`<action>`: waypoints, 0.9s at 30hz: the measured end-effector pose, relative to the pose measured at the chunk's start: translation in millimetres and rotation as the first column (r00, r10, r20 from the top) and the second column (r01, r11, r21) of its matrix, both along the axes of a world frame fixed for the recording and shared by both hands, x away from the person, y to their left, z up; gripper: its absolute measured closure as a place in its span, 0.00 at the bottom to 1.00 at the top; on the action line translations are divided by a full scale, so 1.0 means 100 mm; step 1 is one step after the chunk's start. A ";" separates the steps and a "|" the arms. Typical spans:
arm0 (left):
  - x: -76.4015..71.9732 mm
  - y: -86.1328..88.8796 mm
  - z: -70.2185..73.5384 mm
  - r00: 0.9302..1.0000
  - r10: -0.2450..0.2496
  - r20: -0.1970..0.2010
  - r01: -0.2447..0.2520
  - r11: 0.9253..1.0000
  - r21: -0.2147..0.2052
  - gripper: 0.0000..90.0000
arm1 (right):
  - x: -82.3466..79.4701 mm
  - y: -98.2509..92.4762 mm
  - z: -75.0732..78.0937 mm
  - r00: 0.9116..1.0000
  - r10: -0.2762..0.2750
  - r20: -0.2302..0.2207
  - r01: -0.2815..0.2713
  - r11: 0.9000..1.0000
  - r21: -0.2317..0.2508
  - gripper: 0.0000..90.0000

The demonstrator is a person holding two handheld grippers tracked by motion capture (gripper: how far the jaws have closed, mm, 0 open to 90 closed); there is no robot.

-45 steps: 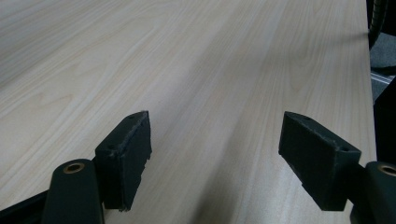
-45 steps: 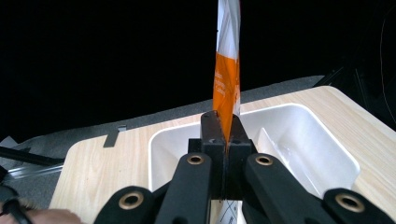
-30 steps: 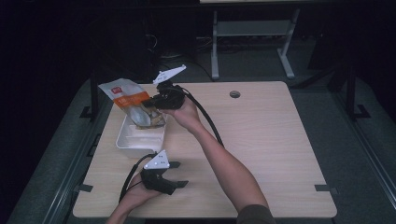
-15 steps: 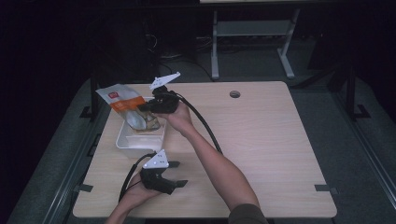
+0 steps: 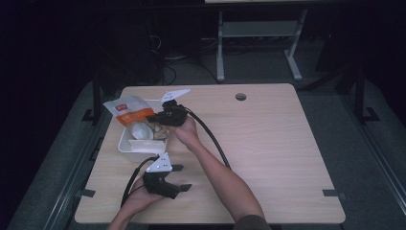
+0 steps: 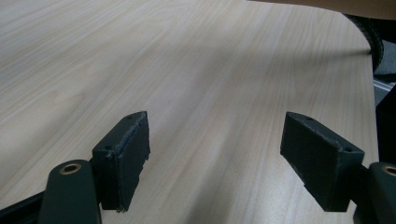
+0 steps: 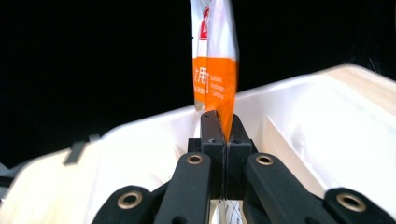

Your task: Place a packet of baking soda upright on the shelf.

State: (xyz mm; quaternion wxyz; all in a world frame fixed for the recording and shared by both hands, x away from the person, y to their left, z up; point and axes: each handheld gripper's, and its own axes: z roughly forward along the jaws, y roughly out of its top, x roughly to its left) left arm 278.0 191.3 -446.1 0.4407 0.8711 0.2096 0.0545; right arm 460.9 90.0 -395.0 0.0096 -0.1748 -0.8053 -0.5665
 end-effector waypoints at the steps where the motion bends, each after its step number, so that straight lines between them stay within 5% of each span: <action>1: 0.00 -0.01 0.00 1.000 -0.002 0.001 0.002 1.000 0.002 0.26 | 0.00 -0.02 -0.02 1.000 -0.008 -0.005 0.008 1.000 0.007 0.99; 3: -0.01 -0.02 0.00 1.000 -0.007 0.001 0.007 1.000 0.007 0.26 | 0.01 -0.03 -0.03 1.000 -0.013 -0.019 0.013 1.000 0.002 0.93; 6: -0.01 -0.03 0.00 1.000 -0.010 0.002 0.010 1.000 0.007 0.26 | 0.00 -0.03 -0.06 1.000 -0.004 -0.021 0.003 0.998 -0.069 0.88; 15: -0.01 -0.03 0.00 1.000 -0.008 0.000 0.008 1.000 0.006 0.26 | -0.07 -0.04 -0.21 0.999 0.019 -0.028 -0.024 0.980 -0.196 0.88; 17: -0.01 -0.04 -0.01 1.000 -0.008 -0.001 0.008 1.000 0.007 0.26 | -0.11 -0.01 -0.26 1.000 0.014 0.004 -0.013 0.967 -0.256 0.90; 27: -0.01 -0.04 -0.01 1.000 -0.012 0.000 0.012 1.000 0.011 0.26 | -0.11 -0.01 -0.28 1.000 0.010 -0.001 -0.010 0.959 -0.283 0.90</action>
